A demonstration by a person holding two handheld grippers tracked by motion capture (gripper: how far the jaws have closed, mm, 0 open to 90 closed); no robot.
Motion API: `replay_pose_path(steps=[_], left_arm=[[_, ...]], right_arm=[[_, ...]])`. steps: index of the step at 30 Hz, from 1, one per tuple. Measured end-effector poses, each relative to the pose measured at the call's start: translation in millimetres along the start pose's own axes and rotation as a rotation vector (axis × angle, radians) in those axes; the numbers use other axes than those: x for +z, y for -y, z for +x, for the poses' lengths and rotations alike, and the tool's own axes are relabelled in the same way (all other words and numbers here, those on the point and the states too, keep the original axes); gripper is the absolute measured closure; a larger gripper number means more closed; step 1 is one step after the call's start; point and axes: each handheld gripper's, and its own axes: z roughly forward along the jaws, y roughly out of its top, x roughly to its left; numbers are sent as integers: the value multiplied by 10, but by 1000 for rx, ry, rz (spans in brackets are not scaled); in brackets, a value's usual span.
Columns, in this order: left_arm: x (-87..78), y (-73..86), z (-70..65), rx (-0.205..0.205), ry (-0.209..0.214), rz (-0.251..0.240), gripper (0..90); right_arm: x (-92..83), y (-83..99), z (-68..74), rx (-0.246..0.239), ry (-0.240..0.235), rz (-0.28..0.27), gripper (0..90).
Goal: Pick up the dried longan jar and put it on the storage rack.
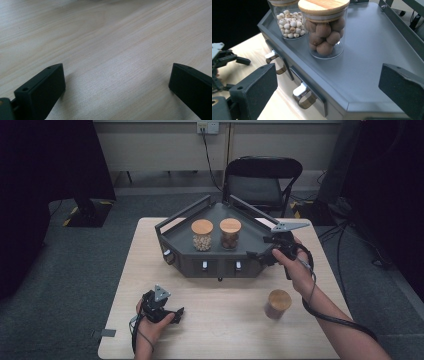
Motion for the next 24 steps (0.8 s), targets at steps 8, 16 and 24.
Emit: replay_pose_path(steps=[8,16,24], left_arm=[[0,1,-1,-2,0,0,0],[0,1,-1,-2,0,0,0],[0,0,0,0,0,0,0]], right_arm=[[-148,99,-12,-20,-2,-2,9],[-305,276,7,-38,-15,-13,7],[-382,479,6,-33,-9,0,5]])
